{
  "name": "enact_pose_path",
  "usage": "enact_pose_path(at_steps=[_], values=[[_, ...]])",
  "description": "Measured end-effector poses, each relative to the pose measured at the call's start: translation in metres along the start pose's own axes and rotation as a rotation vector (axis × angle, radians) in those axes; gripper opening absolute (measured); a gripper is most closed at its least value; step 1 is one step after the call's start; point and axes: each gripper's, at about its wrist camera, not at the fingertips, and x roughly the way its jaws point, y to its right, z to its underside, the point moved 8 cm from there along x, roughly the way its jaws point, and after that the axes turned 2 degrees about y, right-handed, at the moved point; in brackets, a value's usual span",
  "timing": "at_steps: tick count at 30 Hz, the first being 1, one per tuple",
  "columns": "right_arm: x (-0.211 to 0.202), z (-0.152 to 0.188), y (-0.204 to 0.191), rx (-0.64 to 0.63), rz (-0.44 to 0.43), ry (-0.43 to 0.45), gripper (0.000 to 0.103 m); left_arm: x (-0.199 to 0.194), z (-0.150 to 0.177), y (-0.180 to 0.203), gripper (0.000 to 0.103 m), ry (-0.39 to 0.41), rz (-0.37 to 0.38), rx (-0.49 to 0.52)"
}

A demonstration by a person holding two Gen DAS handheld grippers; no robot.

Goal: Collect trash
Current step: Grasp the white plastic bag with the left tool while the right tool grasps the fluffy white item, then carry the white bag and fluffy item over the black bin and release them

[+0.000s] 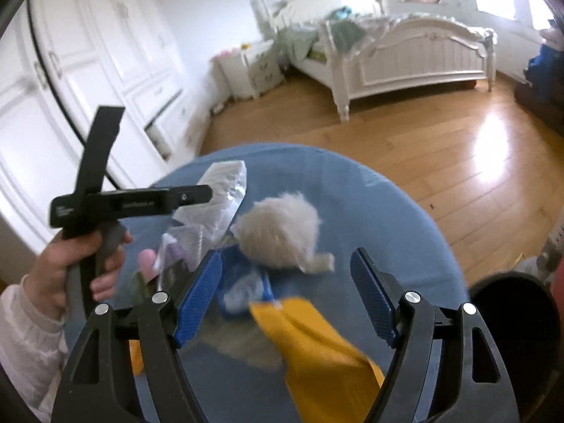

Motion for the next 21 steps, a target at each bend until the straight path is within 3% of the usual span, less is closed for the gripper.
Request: enact_pose_path(at_steps=[3,6,8,11,15,18,21], values=[[0.031,-0.010,-0.007,-0.005,0.020,-0.064,0.075,0.011,-0.001,-0.008,0.097,-0.014,-0.025,0.017],[0.053,-0.012,-0.007,-0.014,0.075,-0.120,0.074,0.014,-0.001,-0.012,0.079,-0.002,-0.037,0.032],[0.062,-0.004,-0.002,0.001,0.079,-0.149,0.062,0.012,-0.004,-0.014,0.060,0.006,-0.045,0.036],[0.063,-0.002,-0.005,0.009,0.058,-0.142,0.050,0.007,-0.004,-0.018,0.049,0.019,0.000,0.000],[0.039,-0.006,-0.010,0.032,0.009,-0.055,0.046,-0.012,-0.005,-0.017,0.045,0.076,0.032,-0.018],[0.002,-0.014,-0.011,0.060,-0.039,0.061,0.046,-0.041,-0.004,-0.009,0.045,0.139,0.058,-0.028],[-0.047,-0.017,-0.009,0.065,-0.017,0.197,0.046,-0.071,-0.004,0.007,0.045,0.201,0.087,-0.028]])
